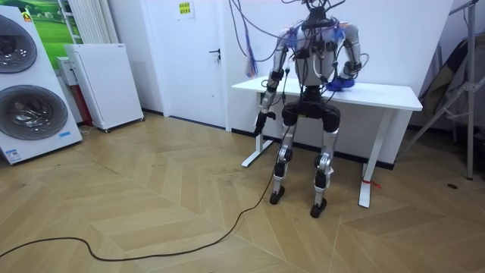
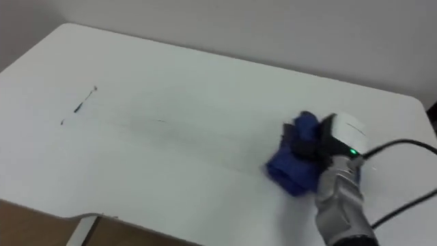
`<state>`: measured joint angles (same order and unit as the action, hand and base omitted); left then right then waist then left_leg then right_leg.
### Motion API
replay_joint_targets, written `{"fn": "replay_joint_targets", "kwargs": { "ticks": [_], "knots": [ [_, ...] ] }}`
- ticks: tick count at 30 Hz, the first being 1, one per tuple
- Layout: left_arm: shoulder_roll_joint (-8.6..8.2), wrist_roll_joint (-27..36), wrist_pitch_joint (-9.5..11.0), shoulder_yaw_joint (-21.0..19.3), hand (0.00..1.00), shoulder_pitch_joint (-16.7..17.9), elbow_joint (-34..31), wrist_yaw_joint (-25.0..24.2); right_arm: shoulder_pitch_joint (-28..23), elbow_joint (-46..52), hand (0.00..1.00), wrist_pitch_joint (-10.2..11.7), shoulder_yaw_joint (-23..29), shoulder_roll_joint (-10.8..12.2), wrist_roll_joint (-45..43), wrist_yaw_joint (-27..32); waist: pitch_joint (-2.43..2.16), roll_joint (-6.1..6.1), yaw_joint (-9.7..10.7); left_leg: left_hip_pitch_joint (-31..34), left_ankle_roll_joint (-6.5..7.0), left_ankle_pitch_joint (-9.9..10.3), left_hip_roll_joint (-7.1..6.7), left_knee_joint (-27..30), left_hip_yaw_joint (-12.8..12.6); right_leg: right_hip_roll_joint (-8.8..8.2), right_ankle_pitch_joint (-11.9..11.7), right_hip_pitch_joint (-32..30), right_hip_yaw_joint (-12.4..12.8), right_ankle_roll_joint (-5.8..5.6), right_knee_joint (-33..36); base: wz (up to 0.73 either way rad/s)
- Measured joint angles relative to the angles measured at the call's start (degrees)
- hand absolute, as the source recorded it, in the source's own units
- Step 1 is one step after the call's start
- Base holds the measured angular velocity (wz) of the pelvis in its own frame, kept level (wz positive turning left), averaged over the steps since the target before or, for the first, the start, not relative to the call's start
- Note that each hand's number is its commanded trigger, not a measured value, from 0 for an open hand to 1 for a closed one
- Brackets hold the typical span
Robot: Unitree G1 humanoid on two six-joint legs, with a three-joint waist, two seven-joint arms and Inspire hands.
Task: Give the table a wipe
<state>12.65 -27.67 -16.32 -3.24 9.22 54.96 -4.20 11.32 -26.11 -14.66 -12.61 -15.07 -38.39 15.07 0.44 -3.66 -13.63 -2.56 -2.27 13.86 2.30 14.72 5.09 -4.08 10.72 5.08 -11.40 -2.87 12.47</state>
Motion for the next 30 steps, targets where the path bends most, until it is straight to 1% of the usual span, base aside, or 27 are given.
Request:
{"fn": "replay_joint_targets", "kwargs": {
  "ticks": [1, 2, 3, 4, 5, 7, 8, 10, 11, 12, 13, 14, 16, 18, 19, 20, 21, 22, 23, 24, 25, 26, 27, 28, 29, 30],
  "knots": [
    [0.01, 0.29, -0.36, -0.18, 0.0, 1.33, -0.29, 0.0, 0.13, -0.03, 1.0, 0.57, -0.02, 0.2, 0.21, -0.06, 0.04, 0.09, -0.51, -0.06, 0.06, -0.04, -0.04, 0.07, 0.52, -0.03, 0.0, 0.47, -0.47, 0.01, -0.01, 0.4],
    [0.06, 0.81, -0.66, -0.3, 0.0, 2.07, -0.31, 0.0, 0.08, -0.59, 1.0, 1.07, 0.06, 0.17, 0.26, -0.02, 0.06, 0.12, -0.32, -0.12, 0.09, -0.06, -0.11, 0.14, 0.74, -0.13, -0.01, 0.9, -1.09, 0.01, -0.02, 0.65],
    [0.15, 1.16, -0.94, -0.64, 0.0, 3.46, -0.35, 0.0, -0.41, -1.59, 1.0, 1.84, 0.76, 0.08, 0.69, 0.28, -0.03, -0.02, 0.97, -0.28, 0.25, -0.17, -0.28, 0.12, 1.06, -0.37, 0.0, 1.59, -2.41, 0.0, -0.01, 0.82],
    [0.14, 1.16, -0.95, -1.17, 0.0, 5.05, -0.94, 0.01, -1.19, -2.45, 1.0, 3.11, 2.28, 0.03, 1.23, 0.87, 0.0, 0.06, 2.34, -0.46, 0.39, -0.3, -0.46, 0.03, 1.11, -0.56, 0.02, 2.53, -2.92, -0.04, -0.13, 0.79],
    [0.15, 1.15, -0.88, -1.24, 0.0, 5.65, -1.25, 0.01, -1.55, -3.05, 1.0, 3.7, 3.06, -0.07, 1.85, 1.38, -0.06, -0.05, 2.65, -0.6, 0.4, -0.3, -0.54, 0.01, 1.11, -0.6, 0.03, 2.93, -2.87, -0.05, -0.35, 0.51],
    [0.1, 1.04, -0.79, -1.76, 0.0, 6.95, -1.34, 0.0, -3.37, -7.02, 1.0, 7.08, 6.99, -0.27, 4.99, 3.04, -0.11, -0.15, 4.05, -1.41, 0.41, -0.3, -1.08, 0.02, 1.1, -0.96, 0.02, 5.01, -3.22, -0.04, -2.06, 0.23],
    [0.09, 1.04, -0.67, -2.27, 0.0, 6.95, -1.4, 0.0, -4.03, -7.43, 1.0, 7.76, 8.19, -0.39, 5.47, 3.55, -0.12, -0.14, 4.47, -1.46, 0.41, -0.3, -1.14, -0.01, 1.1, -0.99, 0.02, 5.18, -3.09, -0.04, -2.09, 0.23],
    [0.8, 0.78, 0.04, -3.74, 0.0, 6.83, -1.65, 0.0, -5.36, -11.43, 1.0, 10.65, 12.06, -1.53, 7.46, 5.4, -0.17, -0.1, 7.17, -2.31, 0.42, -0.3, -1.27, -0.26, 0.95, -1.08, 0.01, 6.36, -2.9, -0.05, -2.13, 0.2],
    [1.09, 0.68, 0.31, -3.99, 0.0, 6.75, -1.66, 0.0, -5.55, -12.74, 1.0, 11.16, 13.13, -1.8, 7.68, 5.81, -0.21, -0.07, 7.57, -2.78, 0.42, -0.3, -1.26, -0.29, 0.63, -1.11, 0.01, 6.76, -2.89, -0.05, -2.13, 0.0],
    [1.59, 0.55, 0.74, -4.87, 0.0, 6.59, -1.74, -0.01, -6.5, -14.5, 1.0, 11.54, 15.95, -2.21, 7.89, 6.38, -0.58, -0.05, 8.23, -3.29, 0.42, -0.3, -1.25, -0.3, -0.28, -1.2, 0.01, 7.36, -3.01, -0.06, -2.33, -0.07],
    [2.15, 0.56, 1.07, -5.24, 0.0, 6.46, -2.14, -0.01, -7.64, -15.28, 1.0, 11.57, 18.0, -2.83, 8.61, 7.05, -0.77, -0.12, 9.06, -3.52, 0.42, -0.3, -1.28, -0.34, -0.61, -1.24, 0.01, 7.69, -2.96, -0.06, -2.6, -0.13],
    [2.43, 0.56, 1.33, -5.35, 0.0, 6.29, -2.24, -0.01, -8.26, -15.49, 1.0, 11.57, 18.94, -3.2, 8.7, 7.31, -0.78, -0.13, 9.23, -3.68, 0.42, -0.3, -1.27, -0.36, -0.87, -1.25, 0.01, 7.71, -2.87, -0.06, -2.65, -0.23],
    [2.76, 0.61, 1.41, -5.45, 0.0, 6.09, -3.35, -0.02, -9.44, -15.81, 1.0, 11.48, 20.45, -4.72, 8.7, 7.31, -0.95, 0.04, 10.23, -4.09, 0.43, -0.3, -1.15, -0.31, -1.73, -1.26, 0.01, 7.8, -2.76, -0.06, -2.78, -0.27],
    [2.66, 0.62, 1.44, -4.65, 0.0, 4.95, -3.35, -0.01, -9.89, -15.81, 1.0, 11.23, 20.63, -5.07, 8.74, 7.27, -1.0, 0.07, 10.72, -4.5, 0.43, -0.3, -1.11, -0.33, -1.99, -1.26, 0.05, 7.92, -2.3, -0.12, -2.75, -0.19],
    [2.31, 0.63, 1.45, -4.43, 0.0, 3.91, -3.24, -0.01, -9.59, -16.01, 1.0, 10.71, 20.49, -5.0, 8.64, 6.87, -0.97, 0.1, 10.55, -4.8, 0.44, -0.29, -1.02, -0.33, -2.32, -1.18, 0.16, 7.87, -1.16, -0.29, -2.78, -0.29],
    [2.18, 0.69, 1.47, -4.14, 0.0, 3.45, -3.15, -0.01, -9.27, -16.17, 1.0, 10.39, 20.16, -4.93, 8.58, 6.63, -0.94, 0.14, 10.39, -4.87, 0.44, -0.29, -0.95, -0.36, -2.64, -1.12, 0.2, 7.87, -0.55, -0.36, -2.74, -0.4],
    [2.07, 0.84, 1.48, -2.83, 0.0, 2.34, -2.88, 0.0, -8.45, -15.99, 1.0, 9.14, 18.53, -4.9, 8.58, 6.44, -0.94, 0.3, 9.69, -4.92, 0.59, -0.14, -0.81, -0.39, -2.78, -0.97, 0.34, 7.68, -0.07, -0.6, -2.66, -0.51],
    [1.66, 0.84, 1.53, -2.03, 0.0, 1.15, -2.12, 0.03, -7.16, -15.64, 1.0, 7.47, 16.87, -4.79, 8.33, 6.02, -0.96, 0.58, 8.55, -5.02, 0.51, 0.16, -0.71, -1.03, -2.77, -0.79, 0.53, 7.34, -0.04, -0.85, -2.72, -0.55],
    [1.22, 0.85, 1.52, -1.95, 0.0, 0.62, -1.76, 0.03, -6.37, -15.47, 1.0, 6.65, 15.86, -4.65, 8.01, 5.77, -0.98, 0.82, 8.21, -4.97, 0.49, 0.14, -0.63, -1.09, -2.65, -0.59, 0.35, 6.89, 0.41, -0.59, -2.52, -0.48],
    [0.76, 0.79, 1.26, -1.22, 0.0, 0.06, -1.33, 0.03, -5.54, -14.15, 1.0, 4.92, 13.79, -4.08, 6.41, 5.09, -0.92, 1.02, 7.96, -4.81, 0.47, 0.09, -0.57, -0.92, -2.28, -0.26, 0.2, 6.39, 1.04, -0.34, -2.13, -0.39],
    [0.37, 0.71, 1.13, -0.5, 0.0, -0.15, -1.3, 0.03, -5.54, -11.32, 1.0, 2.73, 11.5, -3.32, 4.95, 3.86, -0.97, 1.14, 6.75, -4.8, 0.44, 0.09, -0.52, -0.9, -1.94, 0.15, 0.08, 5.51, 2.01, -0.15, -1.53, -0.38],
    [0.16, 0.63, 0.92, -0.16, 0.0, -0.21, -1.28, 0.03, -5.48, -9.87, 1.0, 1.87, 10.16, -2.82, 3.66, 3.22, -0.99, 1.2, 6.09, -4.76, 0.44, 0.09, -0.49, -0.91, -1.78, 0.33, -0.08, 5.13, 2.14, 0.12, -1.56, -0.39],
    [-0.3, 0.61, 0.29, 0.16, 0.0, -0.49, -0.98, 0.03, -5.37, -6.62, 1.0, 0.65, 7.19, -1.74, 1.44, 1.54, -0.88, 1.21, 5.47, -4.55, 0.36, 0.01, -0.48, -0.92, -1.16, 0.78, -0.3, 4.72, 2.65, 0.45, -1.72, -0.19],
    [-0.78, 0.64, -0.29, 0.24, 0.0, -0.61, -0.67, 0.03, -5.29, -3.65, 1.0, 0.09, 4.61, -0.34, -0.38, -0.18, -0.87, 1.03, 5.36, -4.2, 0.31, -0.22, -0.42, -0.93, -0.84, 1.02, -0.32, 4.3, 2.86, 0.49, -1.65, -0.07],
    [-1.01, 0.69, -0.54, 0.42, 0.0, -0.61, -0.66, 0.03, -5.18, -2.34, 1.0, -0.02, 3.57, 0.45, -1.25, -0.95, -0.86, 1.02, 5.18, -3.98, 0.26, -0.32, -0.39, -0.94, -0.79, 1.09, -0.35, 4.03, 2.92, 0.55, -1.63, 0.04],
    [-1.41, 1.02, -0.92, 0.81, 0.0, -0.5, -0.66, 0.03, -4.9, -0.5, 1.0, -0.19, 2.09, 1.86, -3.03, -2.18, -0.72, 1.11, 4.87, -3.79, 0.23, -0.47, -0.38, -1.04, -0.66, 1.18, -0.41, 3.92, 3.22, 0.65, -1.72, 0.07]
  ]
}}
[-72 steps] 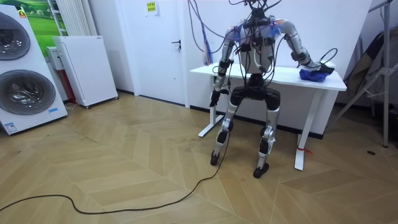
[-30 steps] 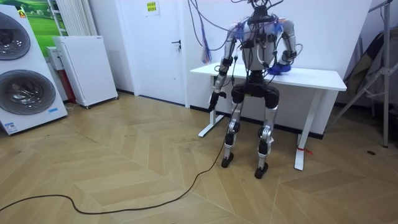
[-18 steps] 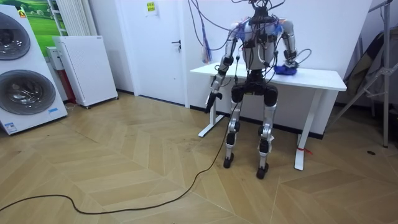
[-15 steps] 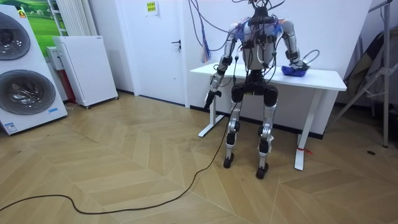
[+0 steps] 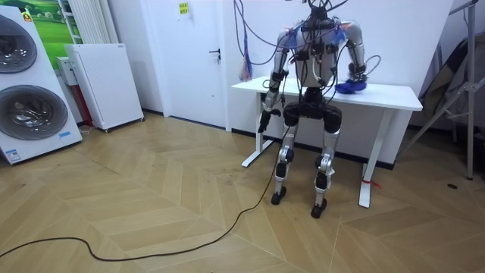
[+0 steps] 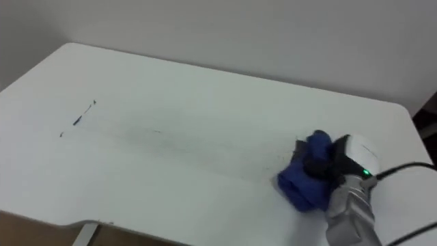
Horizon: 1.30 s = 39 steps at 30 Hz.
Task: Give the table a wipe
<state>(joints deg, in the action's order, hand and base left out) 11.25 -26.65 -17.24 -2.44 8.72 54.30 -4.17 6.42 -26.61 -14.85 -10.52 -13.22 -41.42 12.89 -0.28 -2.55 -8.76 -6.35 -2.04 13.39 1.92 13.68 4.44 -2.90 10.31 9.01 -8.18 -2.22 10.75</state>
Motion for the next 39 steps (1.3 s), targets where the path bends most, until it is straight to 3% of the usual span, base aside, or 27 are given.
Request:
{"fn": "replay_joint_targets", "kwargs": {
  "ticks": [1, 5, 8, 10, 13, 18, 23, 26, 28, 30, 31, 32, 33, 34, 37, 39],
  "knots": [
    [-0.17, 0.08, -0.04, 0.28, 0.0, 0.32, -0.19, 0.0, 0.36, 0.73, 1.0, -0.02, -0.98, 0.94, -0.25, -0.74, 0.03, 0.0, -0.6, 0.18, 0.05, -0.14, -0.12, -0.01, 0.28, -0.01, 0.0, -0.06, 0.23, 0.0, -0.09, 0.08],
    [-0.09, 0.08, -0.39, 0.42, 0.0, 2.56, -1.47, 0.0, 1.45, 0.51, 1.0, 0.19, -1.4, 0.58, 0.54, -0.88, 0.25, -0.22, -1.46, 0.88, 0.14, -0.12, -0.39, -0.02, 0.59, -0.27, 0.08, -0.01, -0.16, -0.12, -0.42, 0.16],
    [0.29, -0.02, -0.42, 0.32, 0.0, 4.96, -1.47, 0.01, 0.1, -0.96, 1.0, 3.63, 0.42, 0.46, 2.14, 1.74, 0.2, -0.41, 0.14, 0.73, 0.19, -0.15, -0.58, -0.06, 0.82, -0.46, 0.17, 0.3, -1.01, -0.27, -1.18, 0.2],
    [0.5, -0.23, -0.11, -1.08, 0.0, 6.01, -1.51, 0.0, -2.66, -1.96, 1.0, 6.72, 3.85, -0.02, 5.27, 4.44, 0.21, -0.27, 1.36, 0.71, 0.2, -0.16, -0.58, 0.08, 0.49, -0.61, 0.22, 0.52, -1.31, -0.35, -1.17, 0.14],
    [1.52, -0.5, 0.08, -2.83, 0.0, 6.32, -1.48, -0.04, -5.24, -4.44, 1.0, 9.53, 9.08, -1.26, 8.78, 6.74, 0.17, -0.21, 3.19, 0.5, 0.26, -0.18, -0.65, -0.11, 0.39, -0.73, 0.33, 1.2, -1.31, -0.52, -1.23, 0.1],
    [2.42, -0.5, 0.23, -4.34, 0.0, 5.91, -3.06, -0.71, -7.02, -8.13, 1.0, 10.45, 15.47, -4.25, 9.98, 8.34, 0.02, -0.14, 5.91, -0.33, 0.43, -0.05, -0.64, -0.28, -0.57, -0.85, 0.48, 1.85, -0.68, -0.72, -1.2, -0.07],
    [2.14, 0.17, 0.58, -2.51, 0.0, 1.44, -3.18, -1.11, -6.79, -8.64, 1.0, 8.95, 15.51, -4.28, 9.95, 8.21, -0.16, 0.19, 5.81, -0.71, 0.47, -0.02, -0.58, 0.08, -1.74, -0.54, 0.64, 1.79, 2.2, -0.49, -1.01, -0.15],
    [1.14, 1.43, 0.7, -0.64, 0.0, -1.72, -3.07, -0.84, -4.58, -6.52, 1.0, 3.98, 11.89, -2.96, 7.56, 7.66, -0.22, 0.3, 4.15, -0.7, 0.47, -0.03, -0.28, -0.09, -2.96, -0.05, 0.53, 0.28, 4.3, -0.32, -0.56, -0.35],
    [-0.23, 2.89, 0.99, 0.49, 0.0, -3.55, -2.94, -0.15, -3.85, -1.49, 1.0, 0.5, 6.31, -1.41, 3.09, 5.43, -0.23, 0.3, 2.64, -0.39, 0.47, -0.02, -0.09, -0.38, -3.04, 0.31, 0.23, -0.94, 5.19, 0.02, 0.59, -0.4],
    [-0.32, 4.65, 1.24, 2.47, 0.0, -4.66, -1.9, -0.06, -1.67, 0.89, 1.0, -1.02, 1.01, -0.2, -0.48, 3.11, -0.18, 0.32, 1.62, -0.36, 0.46, -0.02, 0.17, -0.53, -3.05, 0.56, 0.01, -1.86, 5.11, 0.28, 1.15, -0.3],
    [-0.36, 5.46, 1.27, 3.59, 0.0, -5.09, -1.17, 0.06, -0.22, 1.99, 0.82, -1.59, -2.16, 1.18, -1.94, 1.41, -0.17, 0.33, 1.4, -0.36, 0.42, 0.01, 0.32, -0.49, -3.03, 0.64, -0.03, -1.97, 4.82, 0.34, 1.31, -0.13],
    [-0.39, 6.07, 1.33, 3.99, 0.0, -5.28, -0.89, 0.1, 0.42, 2.42, 0.82, -1.56, -3.59, 1.69, -2.12, 0.62, -0.15, 0.35, 1.17, -0.33, 0.41, 0.01, 0.33, -0.5, -2.96, 0.63, -0.03, -2.03, 4.63, 0.34, 1.43, 0.05],
    [-0.53, 6.5, 1.57, 4.08, 0.0, -5.56, -0.33, 0.11, 1.42, 3.16, 0.22, -1.47, -5.45, 2.83, -2.13, -1.01, 0.02, 0.43, 0.64, -0.28, 0.39, 0.02, 0.37, -0.72, -2.75, 0.55, -0.03, -2.1, 3.41, 0.34, 1.58, 0.1],
    [-0.52, 7.04, 1.66, 4.07, 0.0, -5.47, -0.25, 0.16, 2.09, 3.68, 0.0, -1.3, -6.67, 3.46, -2.15, -2.03, 0.27, 0.44, 0.34, -0.26, 0.39, 0.02, 0.37, -1.05, -2.68, 0.37, -0.02, -2.19, 2.13, 0.34, 1.65, 0.1],
    [0.16, 6.93, 1.29, 3.5, 0.0, -3.49, -0.25, 0.21, 2.39, 4.53, 0.0, -1.15, -6.46, 3.85, -2.11, -2.45, 0.82, 0.57, -1.02, -0.06, 0.49, 0.07, 0.3, -1.38, -2.44, 0.02, -0.01, -2.31, -0.71, 0.32, 1.72, 0.06],
    [0.95, 6.85, 0.59, 3.42, 0.0, -1.54, -0.43, 0.21, 2.35, 3.85, 0.0, -0.89, -6.1, 3.48, -2.06, -1.92, 0.88, 0.25, -0.81, 0.18, 0.53, 0.11, 0.29, -1.36, -2.15, 0.02, 0.01, -2.23, -1.02, 0.28, 1.32, 0.1]
  ]
}}
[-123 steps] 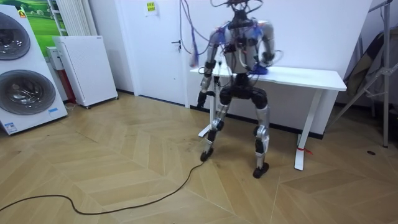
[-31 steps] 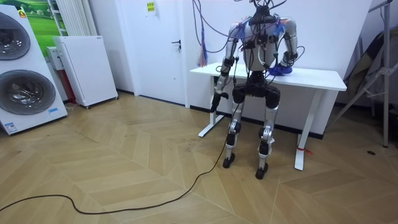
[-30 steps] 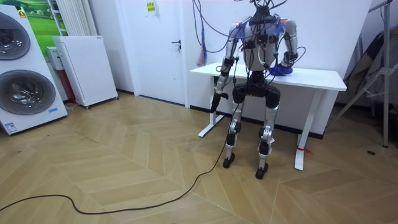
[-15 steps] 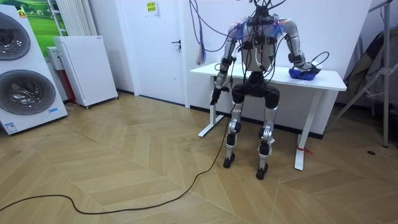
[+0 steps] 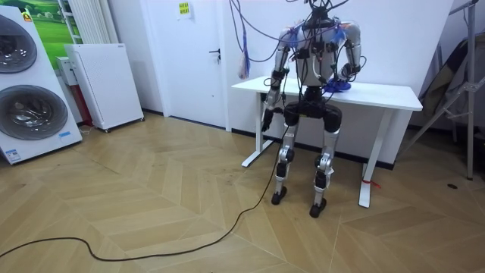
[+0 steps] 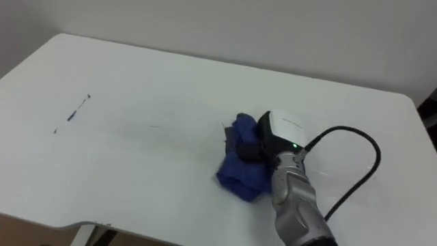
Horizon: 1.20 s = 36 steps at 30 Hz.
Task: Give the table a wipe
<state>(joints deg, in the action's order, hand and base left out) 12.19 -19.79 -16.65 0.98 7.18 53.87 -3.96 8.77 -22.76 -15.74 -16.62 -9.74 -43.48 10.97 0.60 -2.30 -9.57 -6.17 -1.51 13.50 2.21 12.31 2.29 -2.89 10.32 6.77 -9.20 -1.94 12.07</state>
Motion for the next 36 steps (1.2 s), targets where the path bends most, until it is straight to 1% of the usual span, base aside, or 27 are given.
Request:
{"fn": "replay_joint_targets", "kwargs": {
  "ticks": [1, 2, 4, 7, 10, 11, 13, 16, 21, 24, 31, 32, 34, 36],
  "knots": [
    [0.27, -0.15, -0.58, 0.01, 0.0, 0.83, 0.04, 0.0, -0.04, -1.37, 0.0, 0.63, 0.13, -0.53, 0.06, 0.86, -0.09, -0.22, 0.27, 0.39, 0.0, 0.04, -0.07, 0.19, 0.38, -0.01, 0.0, 0.2, -0.49, 0.0, -0.65, 0.14],
    [0.28, -0.17, -0.62, 0.0, 0.0, 1.14, 0.08, 0.0, -0.15, -1.94, 0.0, 1.21, 0.25, -0.93, 0.28, 1.25, -0.07, -0.25, 0.54, 0.61, -0.01, 0.05, -0.11, 0.37, 0.67, -0.01, 0.0, 0.2, -0.63, 0.0, -0.68, 0.22],
    [0.25, -0.53, -0.49, -0.03, 0.0, 2.01, 0.41, -0.02, -0.89, -4.1, 0.0, 4.09, 0.41, -2.34, 1.9, 3.37, -0.12, -0.04, 1.24, 0.61, -0.02, 0.05, -0.14, 0.44, 1.28, -0.01, 0.0, 0.6, -1.3, 0.0, -0.81, 0.15],
    [0.18, -0.62, -0.32, -0.02, 0.0, 2.14, -0.11, -0.11, -1.34, -4.26, 0.0, 5.66, 0.42, -3.23, 2.98, 4.45, -0.2, 0.6, 1.43, 0.64, -0.03, 0.04, -0.14, 0.47, 1.34, -0.02, -0.01, 0.97, -1.68, 0.01, -1.37, 0.05],
    [0.19, -0.74, -0.16, -0.19, 0.0, 2.11, -1.83, -0.28, -1.65, -4.84, 0.0, 6.71, 0.49, -3.6, 2.35, 4.95, -0.64, 1.2, 1.8, 0.59, -0.04, 0.04, -0.17, 0.44, 1.34, -0.09, 0.0, 1.16, -1.85, 0.01, -1.46, 0.05],
    [0.19, -0.73, 0.08, -0.24, 0.0, 2.08, -2.27, -0.28, -1.65, -5.14, 0.0, 7.18, 0.54, -3.61, 2.3, 5.17, -0.7, 1.28, 1.92, 0.57, -0.05, 0.03, -0.18, 0.44, 1.34, -0.09, 0.0, 1.19, -1.83, 0.01, -1.47, 0.0],
    [0.2, -0.7, 1.35, -0.29, 0.0, 1.77, -3.39, -0.28, -1.67, -5.38, 0.0, 8.36, 0.58, -3.63, 2.06, 5.49, -0.82, 1.42, 2.6, 0.47, -0.06, 0.01, -0.21, 0.47, 1.37, -0.09, 0.0, 1.34, -1.77, 0.0, -1.51, 0.0],
    [0.21, -0.44, 2.73, -0.29, 0.0, 0.55, -3.39, -0.28, -1.88, -5.39, 0.0, 9.54, 0.59, -3.63, 2.09, 5.25, -0.91, 1.25, 3.32, 0.43, -0.07, -0.01, -0.22, 0.53, 1.4, -0.1, 0.0, 1.4, -1.75, 0.0, -1.49, 0.0],
    [0.17, 1.73, 3.44, -0.28, 0.0, -1.51, -3.28, -0.28, -2.1, -5.23, 0.0, 10.57, 0.64, -3.68, 2.23, 5.29, -0.93, 0.99, 4.07, 0.48, -0.06, -0.01, -0.37, 0.43, 1.5, -0.2, 0.01, 1.16, -1.62, -0.01, -1.48, 0.0],
    [0.16, 2.29, 3.52, -0.3, 0.0, -1.88, -3.24, -0.28, -2.1, -5.02, 0.0, 10.89, 0.72, -3.76, 2.55, 5.3, -0.92, 1.01, 4.65, 0.51, -0.06, -0.01, -0.41, 0.4, 1.45, -0.22, 0.01, 1.07, -1.51, -0.01, -1.48, 0.0],
    [0.06, 2.19, 3.77, -0.39, 0.0, -1.91, -3.09, -0.31, -2.31, -5.26, 0.0, 11.04, 3.44, -4.21, 2.63, 5.36, -0.9, 1.11, 4.87, 0.47, -0.03, -0.03, -0.43, 0.36, 1.1, -0.23, 0.02, 0.84, -1.07, -0.04, -1.48, 0.0],
    [0.05, 2.18, 3.79, -0.66, 0.0, -1.8, -3.08, -0.32, -2.62, -5.26, 0.0, 11.08, 4.54, -4.23, 2.72, 5.37, -0.89, 1.13, 4.88, 0.42, -0.03, -0.03, -0.43, 0.34, 1.08, -0.23, 0.02, 0.86, -1.05, -0.04, -1.5, 0.0],
    [0.09, 2.18, 3.81, -1.07, 0.0, -1.26, -3.08, -0.32, -3.2, -5.23, 0.0, 11.3, 5.59, -4.98, 2.79, 5.45, -0.9, 1.11, 4.98, 0.06, -0.02, -0.03, -0.43, 0.24, 1.03, -0.22, 0.02, 1.04, -0.94, -0.04, -1.5, 0.0],
    [0.08, 2.18, 3.81, -1.07, 0.0, -0.76, -3.08, -0.32, -3.54, -5.36, 0.0, 11.37, 6.88, -5.05, 2.82, 5.38, -0.9, 1.14, 5.09, -0.5, 0.0, -0.04, -0.43, -0.16, 0.92, -0.22, 0.09, 1.4, -0.61, -0.15, -1.5, 0.0]
  ]
}}
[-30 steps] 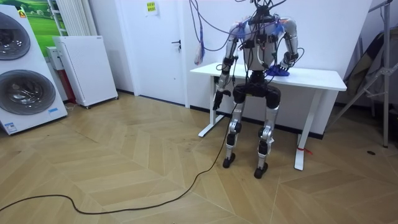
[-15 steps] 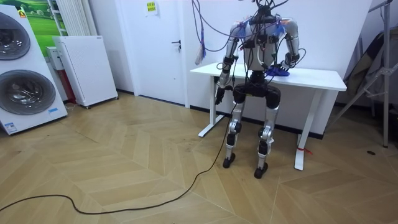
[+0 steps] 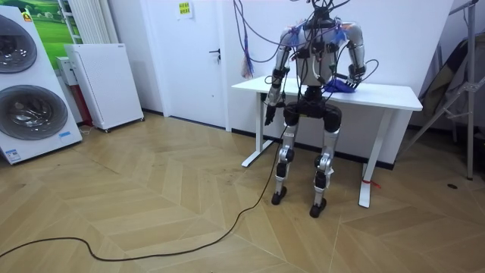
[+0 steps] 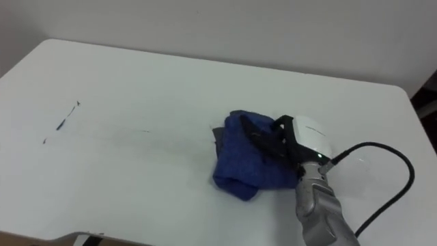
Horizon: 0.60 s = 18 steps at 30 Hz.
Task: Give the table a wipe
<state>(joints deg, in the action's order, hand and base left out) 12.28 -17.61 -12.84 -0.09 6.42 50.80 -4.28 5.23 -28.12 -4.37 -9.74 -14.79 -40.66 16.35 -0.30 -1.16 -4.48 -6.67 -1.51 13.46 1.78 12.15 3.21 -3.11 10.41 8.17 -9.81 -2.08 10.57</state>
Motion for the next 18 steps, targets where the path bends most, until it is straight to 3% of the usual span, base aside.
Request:
{"fn": "replay_joint_targets", "kwargs": {
  "ticks": [8, 14, 18],
  "knots": [
    [0.01, -0.05, 0.33, -3.46, 0.0, -0.05, -0.32, -0.31, -0.93, 0.1, 0.0, -0.84, 7.1, -0.33, 4.51, 0.16, -0.27, -0.55, 1.46, 0.0, 0.05, -0.03, -0.02, -0.41, -0.28, 0.0, 0.05, -0.26, 0.51, -0.07, 0.06, -0.02],
    [0.72, 0.04, 0.48, -6.11, 0.0, -0.07, -0.11, -1.15, -0.93, 2.18, 0.0, -1.45, 12.67, -4.27, 6.95, 0.47, -0.08, -0.98, 2.42, 0.0, 0.18, -0.12, -0.08, -0.45, -1.8, 0.16, 0.1, -1.29, 3.76, -0.12, 0.2, -0.14],
    [1.22, 0.11, 0.81, -6.78, 0.0, 0.13, 0.93, -1.14, -0.92, 5.28, 0.0, -1.51, 18.41, -6.27, 7.34, 1.3, 0.08, -1.59, 4.03, -0.05, 0.19, -0.12, -0.09, -0.74, -2.56, 0.16, 0.16, -1.74, 4.47, -0.21, 0.2, -0.09]
  ]
}}
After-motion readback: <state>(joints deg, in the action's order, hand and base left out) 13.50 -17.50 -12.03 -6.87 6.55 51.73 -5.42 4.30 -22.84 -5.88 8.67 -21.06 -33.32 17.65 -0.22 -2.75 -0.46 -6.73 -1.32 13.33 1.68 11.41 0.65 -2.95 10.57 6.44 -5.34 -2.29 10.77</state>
